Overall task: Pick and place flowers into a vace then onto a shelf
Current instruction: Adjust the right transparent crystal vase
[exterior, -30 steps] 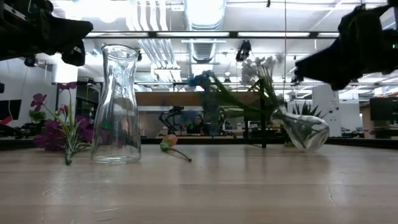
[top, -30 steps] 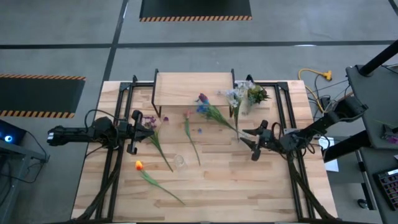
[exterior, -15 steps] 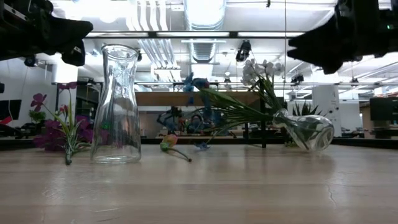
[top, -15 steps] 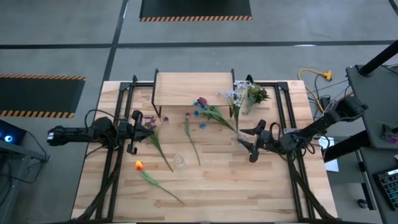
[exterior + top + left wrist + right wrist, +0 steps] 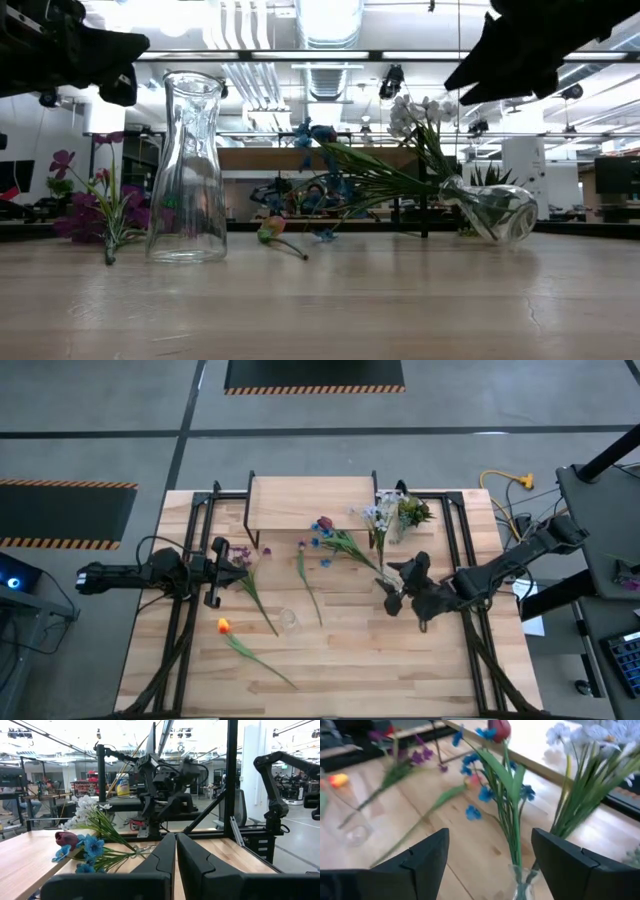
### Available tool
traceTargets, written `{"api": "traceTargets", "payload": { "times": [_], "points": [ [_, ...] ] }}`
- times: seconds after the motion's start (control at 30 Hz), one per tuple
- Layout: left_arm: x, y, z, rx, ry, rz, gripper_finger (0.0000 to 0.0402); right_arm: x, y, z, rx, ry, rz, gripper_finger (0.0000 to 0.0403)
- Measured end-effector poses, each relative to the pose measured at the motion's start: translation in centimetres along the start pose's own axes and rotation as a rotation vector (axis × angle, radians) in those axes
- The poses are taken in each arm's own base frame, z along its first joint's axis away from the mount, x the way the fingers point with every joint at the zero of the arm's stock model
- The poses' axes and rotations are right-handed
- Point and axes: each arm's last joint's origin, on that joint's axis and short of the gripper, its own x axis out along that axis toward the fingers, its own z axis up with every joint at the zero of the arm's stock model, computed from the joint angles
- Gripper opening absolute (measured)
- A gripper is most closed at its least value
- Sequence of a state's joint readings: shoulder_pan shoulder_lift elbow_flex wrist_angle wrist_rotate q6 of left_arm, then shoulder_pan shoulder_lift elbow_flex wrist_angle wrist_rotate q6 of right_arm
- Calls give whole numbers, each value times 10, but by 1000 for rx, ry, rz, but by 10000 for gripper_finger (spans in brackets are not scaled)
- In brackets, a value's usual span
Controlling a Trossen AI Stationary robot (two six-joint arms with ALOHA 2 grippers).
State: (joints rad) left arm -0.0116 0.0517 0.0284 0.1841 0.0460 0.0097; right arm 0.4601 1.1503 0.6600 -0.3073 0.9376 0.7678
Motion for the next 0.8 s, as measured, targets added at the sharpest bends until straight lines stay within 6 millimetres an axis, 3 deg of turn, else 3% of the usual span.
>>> {"api": "traceTargets", "payload": {
  "times": [0.23, 0.5, 0.8],
  "points": [
    [0, 0, 0, 0, 0, 0, 0, 13, 21, 2, -13, 88, -116, 270],
    [0, 0, 0, 0, 0, 0, 0, 27, 23, 10, 51, 308, -328, 270],
    [0, 0, 0, 0, 0, 0, 0, 57, 27, 14, 60, 485, -380, 270]
  ]
}}
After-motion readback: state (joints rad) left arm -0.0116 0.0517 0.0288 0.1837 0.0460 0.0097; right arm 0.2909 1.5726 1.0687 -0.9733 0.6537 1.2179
